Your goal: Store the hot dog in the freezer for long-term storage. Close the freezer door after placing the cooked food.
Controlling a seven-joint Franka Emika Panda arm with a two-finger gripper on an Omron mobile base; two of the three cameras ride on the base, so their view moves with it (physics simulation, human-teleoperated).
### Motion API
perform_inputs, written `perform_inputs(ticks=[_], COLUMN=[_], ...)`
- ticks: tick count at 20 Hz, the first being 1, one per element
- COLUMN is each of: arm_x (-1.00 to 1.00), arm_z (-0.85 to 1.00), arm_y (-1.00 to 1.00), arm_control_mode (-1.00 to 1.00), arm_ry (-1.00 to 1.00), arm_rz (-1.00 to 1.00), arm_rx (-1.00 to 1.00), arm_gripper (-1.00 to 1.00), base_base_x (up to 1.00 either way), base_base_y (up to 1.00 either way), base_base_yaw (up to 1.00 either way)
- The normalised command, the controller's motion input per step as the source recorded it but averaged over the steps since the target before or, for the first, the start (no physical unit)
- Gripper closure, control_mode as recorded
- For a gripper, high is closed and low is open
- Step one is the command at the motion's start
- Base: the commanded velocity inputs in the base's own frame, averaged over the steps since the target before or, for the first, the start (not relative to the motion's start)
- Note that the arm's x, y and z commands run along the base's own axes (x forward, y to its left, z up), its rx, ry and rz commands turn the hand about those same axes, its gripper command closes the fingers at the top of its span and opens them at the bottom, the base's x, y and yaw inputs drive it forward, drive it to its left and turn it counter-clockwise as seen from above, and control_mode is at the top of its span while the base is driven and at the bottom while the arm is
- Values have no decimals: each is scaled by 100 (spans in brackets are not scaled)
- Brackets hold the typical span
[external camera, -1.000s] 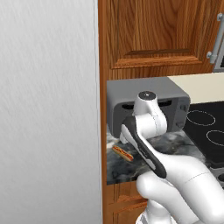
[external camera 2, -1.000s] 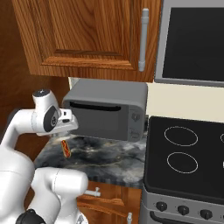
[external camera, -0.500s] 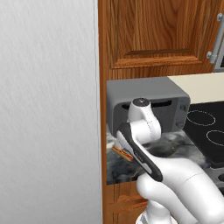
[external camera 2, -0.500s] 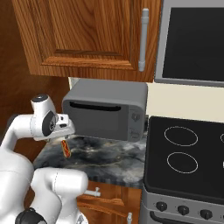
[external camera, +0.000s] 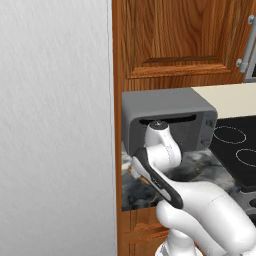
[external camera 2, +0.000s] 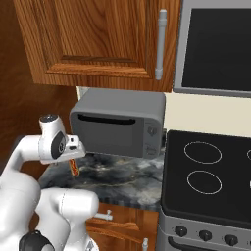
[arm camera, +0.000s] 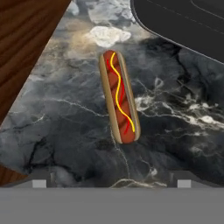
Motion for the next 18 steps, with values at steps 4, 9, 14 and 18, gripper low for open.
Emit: perform_inputs(ticks=[4,9,14,18], arm_x=[15,21,35,28], arm_z=[-43,-42,-35,-37], arm_y=[0,0,0,0], arm_control_mode=[-100,-100,-100,-100], arm_ry=[5,1,5,8], arm_rz=[0,0,0,0], arm_rx=[0,0,0,0], arm_gripper=[-100,-100,-100,-100], base_base_x=[0,0,0,0], base_base_y=[0,0,0,0], base_base_yaw=[0,0,0,0])
